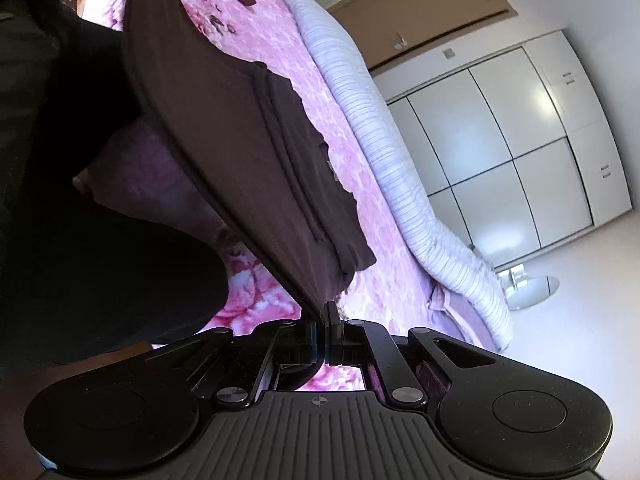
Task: Fold clothes
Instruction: 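Grasp the shirt hem with both grippers and lift it toward the collar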
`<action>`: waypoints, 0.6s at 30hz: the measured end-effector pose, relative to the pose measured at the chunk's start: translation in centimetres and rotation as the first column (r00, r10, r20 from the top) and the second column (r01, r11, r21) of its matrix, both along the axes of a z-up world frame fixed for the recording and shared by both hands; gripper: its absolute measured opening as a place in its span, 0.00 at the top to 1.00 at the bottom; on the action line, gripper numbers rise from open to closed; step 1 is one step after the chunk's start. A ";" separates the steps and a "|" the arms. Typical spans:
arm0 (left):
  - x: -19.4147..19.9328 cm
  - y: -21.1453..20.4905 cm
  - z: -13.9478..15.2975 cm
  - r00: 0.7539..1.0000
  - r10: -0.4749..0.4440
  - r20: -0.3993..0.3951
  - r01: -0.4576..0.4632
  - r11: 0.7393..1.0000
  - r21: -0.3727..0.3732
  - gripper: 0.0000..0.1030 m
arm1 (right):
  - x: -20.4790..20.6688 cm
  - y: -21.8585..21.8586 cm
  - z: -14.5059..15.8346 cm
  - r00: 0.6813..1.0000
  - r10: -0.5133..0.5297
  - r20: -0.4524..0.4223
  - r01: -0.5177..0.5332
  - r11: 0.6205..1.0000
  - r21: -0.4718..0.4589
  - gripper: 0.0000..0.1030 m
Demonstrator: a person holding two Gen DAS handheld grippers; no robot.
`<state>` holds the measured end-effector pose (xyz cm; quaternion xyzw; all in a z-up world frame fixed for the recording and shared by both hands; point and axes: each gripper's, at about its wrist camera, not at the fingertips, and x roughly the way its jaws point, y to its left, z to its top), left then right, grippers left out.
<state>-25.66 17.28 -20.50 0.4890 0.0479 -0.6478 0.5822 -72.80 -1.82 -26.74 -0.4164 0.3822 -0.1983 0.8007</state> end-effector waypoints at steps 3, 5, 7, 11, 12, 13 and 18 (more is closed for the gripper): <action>2.0 -2.4 2.2 0.999 0.021 0.033 -0.018 0.998 -0.067 0.98 | 1.9 -2.0 1.8 1.000 0.014 0.013 -0.013 0.999 -0.048 0.99; 3.5 -4.8 3.7 0.998 0.020 0.065 -0.012 0.993 -0.117 0.98 | 4.2 -4.5 3.2 0.999 0.033 0.018 -0.032 0.996 -0.082 0.99; 5.6 -8.4 5.0 0.998 0.032 0.058 -0.023 0.987 -0.160 0.97 | 6.7 -7.3 4.8 0.998 0.054 0.017 -0.052 0.993 -0.110 0.99; 10.8 -16.7 6.4 0.998 0.062 0.002 -0.060 0.978 -0.197 0.97 | 13.3 -15.1 6.7 0.997 0.075 0.003 -0.074 0.994 -0.081 0.99; 12.3 -19.1 6.4 0.997 0.072 -0.015 -0.074 0.978 -0.193 0.97 | 15.2 -17.1 6.7 0.997 0.076 -0.018 -0.077 0.994 -0.082 0.99; 13.6 -21.5 6.3 0.996 0.084 -0.031 -0.088 0.978 -0.187 0.97 | 17.1 -18.9 6.7 0.996 0.075 -0.040 -0.077 0.995 -0.068 0.99; 20.5 -32.4 2.0 0.989 0.143 -0.046 -0.147 0.985 -0.089 0.97 | 26.6 -28.1 5.0 0.993 0.057 -0.101 -0.054 0.998 0.035 0.99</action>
